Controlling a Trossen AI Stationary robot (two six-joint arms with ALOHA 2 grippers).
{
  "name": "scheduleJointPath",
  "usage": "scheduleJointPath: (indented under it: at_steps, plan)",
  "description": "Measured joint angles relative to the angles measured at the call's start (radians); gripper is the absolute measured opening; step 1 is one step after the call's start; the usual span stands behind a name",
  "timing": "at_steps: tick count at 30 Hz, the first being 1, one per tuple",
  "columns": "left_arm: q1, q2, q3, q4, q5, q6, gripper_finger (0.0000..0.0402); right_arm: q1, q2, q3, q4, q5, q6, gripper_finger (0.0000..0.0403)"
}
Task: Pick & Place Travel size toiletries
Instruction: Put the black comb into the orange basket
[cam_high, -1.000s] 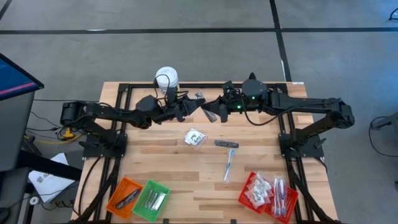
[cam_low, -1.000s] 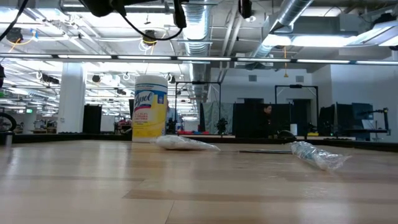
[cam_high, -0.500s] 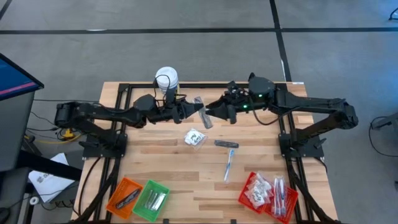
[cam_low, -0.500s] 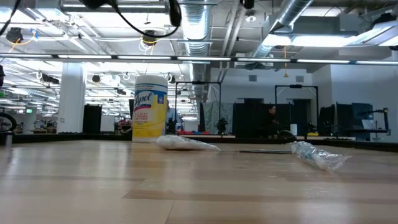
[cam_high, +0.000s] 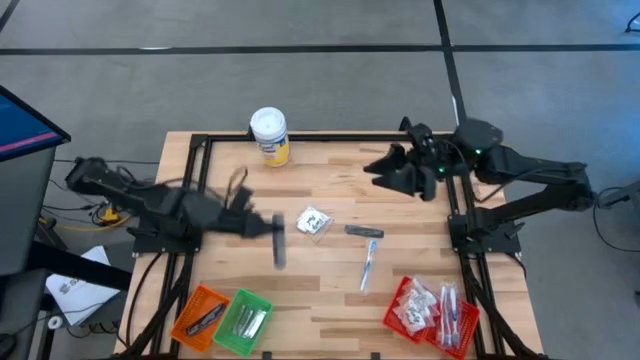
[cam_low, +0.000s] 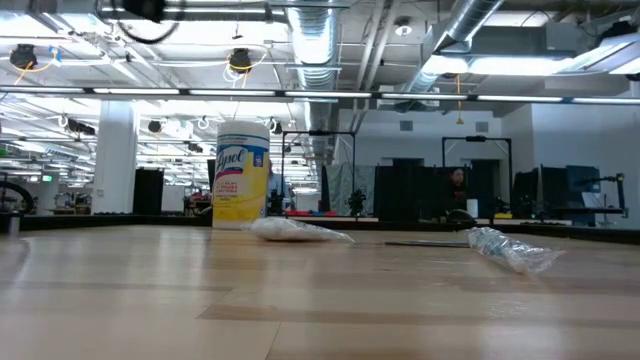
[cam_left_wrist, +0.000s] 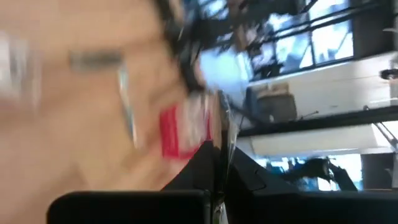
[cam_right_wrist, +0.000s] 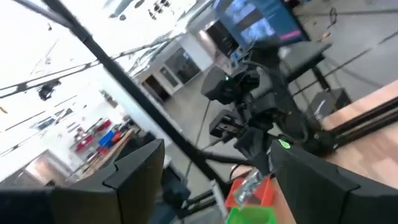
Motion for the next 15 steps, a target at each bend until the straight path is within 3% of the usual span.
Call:
scheduleJointPath:
  at_steps: [4,8,11,15]
  plan:
    - [-0.194,0.076,-0.001,-0.048,-0.078,-0.239,0.0001,0.064,-0.031,0.000,-0.087,0.001,-0.025,0.0286]
    - [-0.322,0.132,-0.001,-0.119,-0.059,-0.453,0.0001,0.149,-0.041,0.000,-0.171,0.002,-0.074,0.0286]
    - [-0.383,0.153,0.026,-0.253,0.019,-0.575,0.0001,0.211,-0.034,0.000,-0.199,0.002,-0.091,0.0286]
    - [-0.409,0.175,0.129,-0.563,0.210,-0.628,0.0001,0.287,-0.014,0.000,-0.190,0.004,-0.074,0.0286]
